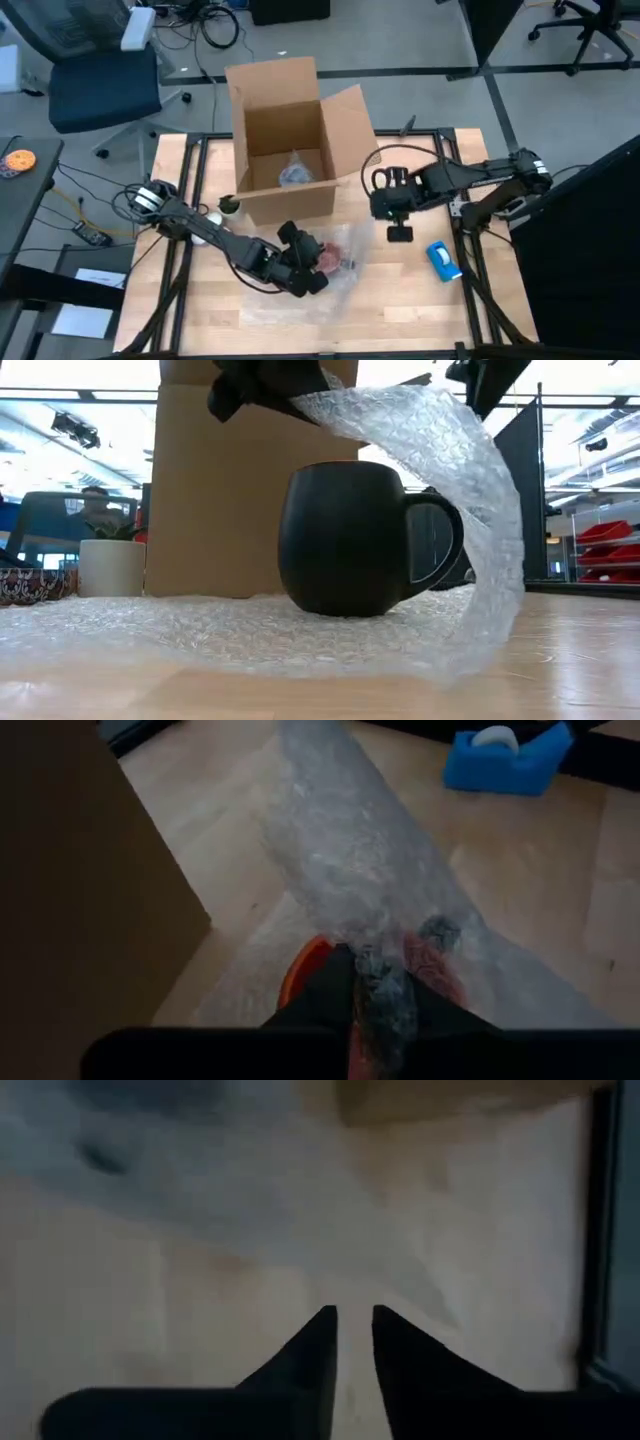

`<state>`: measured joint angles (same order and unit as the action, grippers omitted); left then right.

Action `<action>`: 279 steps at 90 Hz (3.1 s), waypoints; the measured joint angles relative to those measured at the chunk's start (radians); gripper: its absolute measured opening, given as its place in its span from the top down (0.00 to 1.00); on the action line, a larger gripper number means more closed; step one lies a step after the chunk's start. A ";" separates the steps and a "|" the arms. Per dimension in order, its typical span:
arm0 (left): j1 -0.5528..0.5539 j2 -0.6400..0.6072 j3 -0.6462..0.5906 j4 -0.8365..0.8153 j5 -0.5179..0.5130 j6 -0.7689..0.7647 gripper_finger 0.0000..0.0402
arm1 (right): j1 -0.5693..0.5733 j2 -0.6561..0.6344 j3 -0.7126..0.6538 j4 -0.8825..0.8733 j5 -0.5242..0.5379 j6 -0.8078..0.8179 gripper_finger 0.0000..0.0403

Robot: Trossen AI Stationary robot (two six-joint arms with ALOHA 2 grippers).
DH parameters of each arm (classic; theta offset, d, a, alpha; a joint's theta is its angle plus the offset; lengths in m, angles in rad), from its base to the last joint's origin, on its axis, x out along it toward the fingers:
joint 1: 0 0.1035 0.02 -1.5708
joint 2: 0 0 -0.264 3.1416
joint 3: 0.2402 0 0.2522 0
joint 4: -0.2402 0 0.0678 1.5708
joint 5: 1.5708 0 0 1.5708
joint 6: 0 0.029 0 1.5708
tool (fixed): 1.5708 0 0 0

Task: Wrap mug
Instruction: Wrap the black mug with bubble wrap

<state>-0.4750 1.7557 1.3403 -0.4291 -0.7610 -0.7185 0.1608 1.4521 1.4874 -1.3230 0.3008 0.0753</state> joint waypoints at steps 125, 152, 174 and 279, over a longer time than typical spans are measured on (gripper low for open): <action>-0.009 0.000 0.000 0.020 -0.006 0.037 1.00 | -0.019 -0.118 -0.176 0.344 -0.468 -0.062 1.00; -0.012 0.000 0.000 0.082 -0.006 0.072 1.00 | 0.028 -0.163 -0.195 0.216 -0.123 0.195 0.99; -0.029 0.000 0.000 0.187 0.022 0.179 1.00 | -0.036 -0.167 -0.370 0.354 -0.127 0.367 0.81; -0.043 0.000 0.000 0.345 0.138 0.303 1.00 | -0.223 -0.229 -0.363 0.500 -0.257 1.069 0.63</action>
<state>-0.5182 1.7561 1.3399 -0.0837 -0.6227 -0.4153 -0.0624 1.2228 1.1240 -0.8230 0.0440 1.1442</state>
